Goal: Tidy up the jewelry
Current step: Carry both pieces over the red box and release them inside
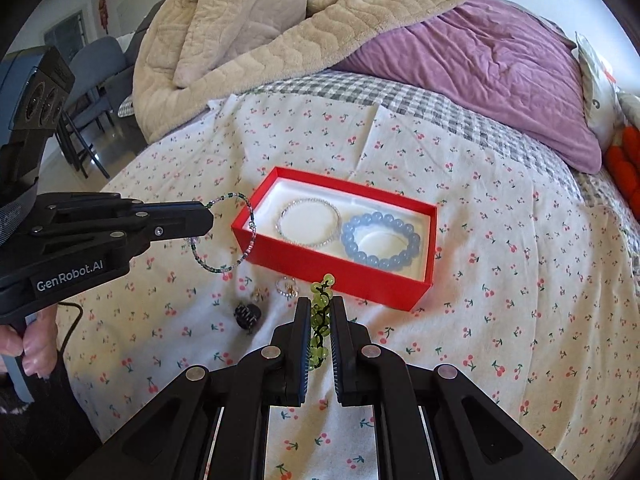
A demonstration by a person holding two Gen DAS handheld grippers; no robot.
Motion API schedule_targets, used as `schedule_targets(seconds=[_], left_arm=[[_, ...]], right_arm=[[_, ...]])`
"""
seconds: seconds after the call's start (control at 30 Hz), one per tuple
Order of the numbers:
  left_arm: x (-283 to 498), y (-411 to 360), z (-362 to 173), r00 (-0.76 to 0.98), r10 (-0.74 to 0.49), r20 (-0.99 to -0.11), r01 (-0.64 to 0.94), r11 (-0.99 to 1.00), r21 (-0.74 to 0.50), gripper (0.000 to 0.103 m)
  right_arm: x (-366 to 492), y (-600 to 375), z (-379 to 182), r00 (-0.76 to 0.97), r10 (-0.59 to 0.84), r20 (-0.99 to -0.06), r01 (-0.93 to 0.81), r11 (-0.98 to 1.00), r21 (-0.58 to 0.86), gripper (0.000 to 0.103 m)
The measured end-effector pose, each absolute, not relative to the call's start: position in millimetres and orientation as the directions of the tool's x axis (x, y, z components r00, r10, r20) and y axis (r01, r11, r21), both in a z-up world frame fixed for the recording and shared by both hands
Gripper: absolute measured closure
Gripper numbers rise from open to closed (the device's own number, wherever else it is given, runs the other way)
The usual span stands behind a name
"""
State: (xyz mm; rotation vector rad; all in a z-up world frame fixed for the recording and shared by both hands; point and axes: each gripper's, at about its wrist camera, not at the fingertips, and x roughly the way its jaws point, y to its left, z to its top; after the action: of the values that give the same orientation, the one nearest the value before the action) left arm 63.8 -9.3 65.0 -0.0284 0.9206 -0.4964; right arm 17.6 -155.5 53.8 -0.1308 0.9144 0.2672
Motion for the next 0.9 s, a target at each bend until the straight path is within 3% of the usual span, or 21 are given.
schedule_targets(seconds=[0.47, 0.9], left_arm=[[79, -1, 76, 0.512, -0.441, -0.737, 0.380, 0.886, -0.266, 0.100], [103, -17, 69, 0.469, -0.529, -0.707, 0.364, 0.845, -0.391, 0.099]], right_arm=[[36, -174, 78, 0.630, 0.196, -0.751, -0.220, 0.973, 0.069, 0.094], [65, -201, 88, 0.650, 0.229, -0.725, -0.137, 0.973, 0.184, 0.094]])
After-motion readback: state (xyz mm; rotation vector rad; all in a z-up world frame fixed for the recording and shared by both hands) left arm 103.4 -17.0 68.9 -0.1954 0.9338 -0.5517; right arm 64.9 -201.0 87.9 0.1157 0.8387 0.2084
